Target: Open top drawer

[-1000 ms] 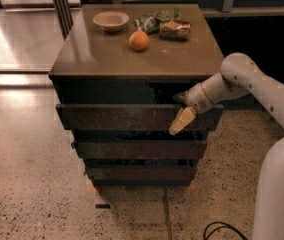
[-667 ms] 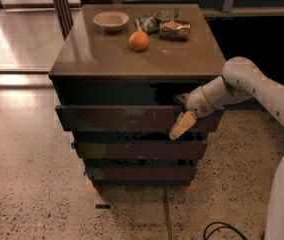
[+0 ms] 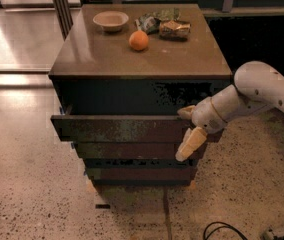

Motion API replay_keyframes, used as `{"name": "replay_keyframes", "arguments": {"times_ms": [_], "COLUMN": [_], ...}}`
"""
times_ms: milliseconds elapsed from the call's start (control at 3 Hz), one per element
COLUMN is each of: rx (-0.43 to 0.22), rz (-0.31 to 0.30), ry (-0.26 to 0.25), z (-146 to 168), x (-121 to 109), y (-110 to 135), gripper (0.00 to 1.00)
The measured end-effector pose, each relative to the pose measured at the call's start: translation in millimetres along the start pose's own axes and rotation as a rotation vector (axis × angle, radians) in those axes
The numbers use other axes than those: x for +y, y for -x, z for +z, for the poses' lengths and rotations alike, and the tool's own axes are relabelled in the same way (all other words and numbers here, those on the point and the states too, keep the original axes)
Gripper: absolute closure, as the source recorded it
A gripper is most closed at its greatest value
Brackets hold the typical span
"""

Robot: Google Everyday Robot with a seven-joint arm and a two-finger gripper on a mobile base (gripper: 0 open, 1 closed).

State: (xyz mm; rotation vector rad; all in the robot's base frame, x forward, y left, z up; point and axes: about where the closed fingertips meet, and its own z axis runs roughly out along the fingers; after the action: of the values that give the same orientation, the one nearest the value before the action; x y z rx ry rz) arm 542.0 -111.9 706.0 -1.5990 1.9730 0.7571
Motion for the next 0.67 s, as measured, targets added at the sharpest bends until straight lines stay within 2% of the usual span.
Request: {"name": "replay_keyframes", "arguments": {"times_ms": [333,667], "rx": [0.000,0.002], "rz": [0.000,-0.023], "ry": [0.000,0.032], "z": [0,9], "x": [0,-12], "y": [0,6], "gripper": [0.00,0.00]}}
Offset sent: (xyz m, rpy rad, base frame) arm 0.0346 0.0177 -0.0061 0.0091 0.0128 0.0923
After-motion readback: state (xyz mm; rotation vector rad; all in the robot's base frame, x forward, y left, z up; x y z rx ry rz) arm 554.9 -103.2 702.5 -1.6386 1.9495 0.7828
